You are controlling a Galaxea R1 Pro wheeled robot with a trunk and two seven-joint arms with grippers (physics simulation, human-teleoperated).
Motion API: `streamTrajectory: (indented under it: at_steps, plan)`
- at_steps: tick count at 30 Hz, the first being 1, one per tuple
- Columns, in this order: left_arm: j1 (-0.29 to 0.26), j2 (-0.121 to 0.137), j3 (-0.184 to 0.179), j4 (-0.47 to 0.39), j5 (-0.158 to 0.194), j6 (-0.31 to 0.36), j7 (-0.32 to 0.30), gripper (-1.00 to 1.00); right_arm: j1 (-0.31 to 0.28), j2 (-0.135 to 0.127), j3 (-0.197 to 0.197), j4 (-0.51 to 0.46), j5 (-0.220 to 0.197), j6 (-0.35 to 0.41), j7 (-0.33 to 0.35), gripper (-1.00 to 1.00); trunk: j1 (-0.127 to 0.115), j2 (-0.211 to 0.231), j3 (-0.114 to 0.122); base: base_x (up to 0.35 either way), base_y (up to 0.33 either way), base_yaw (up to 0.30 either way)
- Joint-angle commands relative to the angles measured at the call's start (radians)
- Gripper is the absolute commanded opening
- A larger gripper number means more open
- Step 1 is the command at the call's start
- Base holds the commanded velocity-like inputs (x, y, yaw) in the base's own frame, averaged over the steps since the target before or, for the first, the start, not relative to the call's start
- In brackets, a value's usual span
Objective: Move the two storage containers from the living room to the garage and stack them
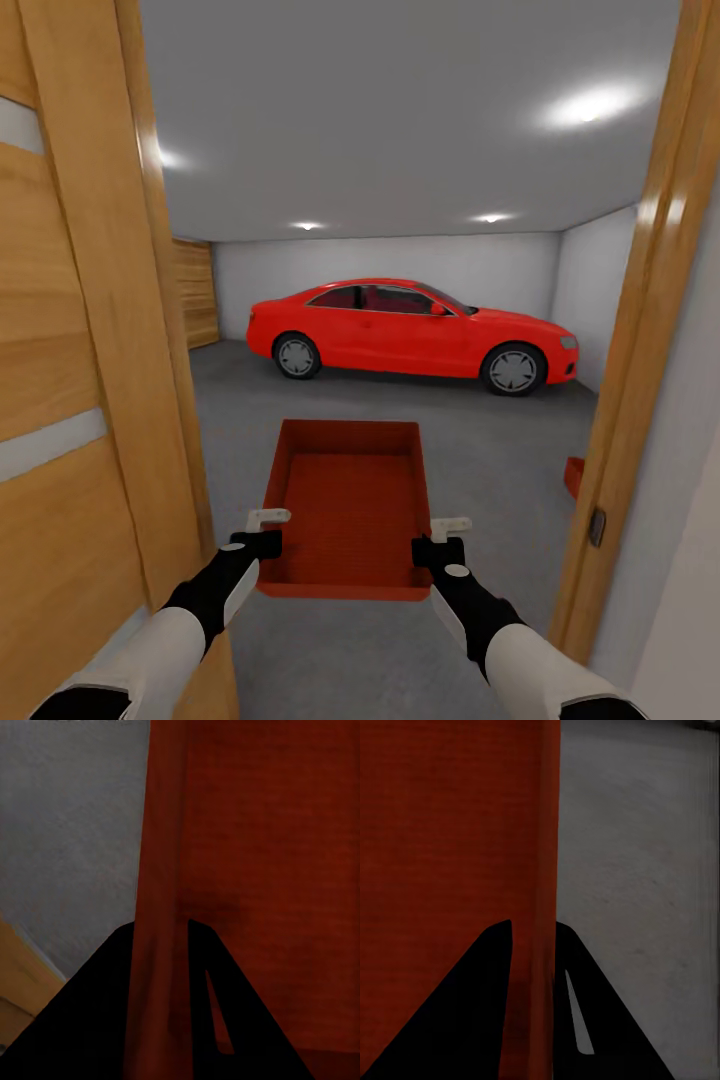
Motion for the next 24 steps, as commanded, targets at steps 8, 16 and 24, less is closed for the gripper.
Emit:
streamTrajectory:
  at_steps: [8,16,24]
  plan:
    - [-0.001,0.007,0.022,-0.008,0.000,0.003,0.011,-1.00,-0.001,-0.017,-0.012,0.004,-0.008,0.000,-0.009,-1.00,0.001,-0.001,-0.001,0.297,0.218,-0.264]
    - [-0.001,0.006,0.021,-0.011,0.000,0.002,0.011,-1.00,-0.001,-0.017,-0.012,0.004,-0.008,0.000,-0.009,-1.00,0.001,-0.001,-0.001,0.114,0.069,-0.153]
    - [-0.001,0.006,0.022,-0.012,0.000,0.002,0.011,-1.00,-0.001,-0.018,-0.012,0.004,-0.008,0.001,-0.009,-1.00,0.001,-0.001,-0.001,0.001,0.001,-0.231]
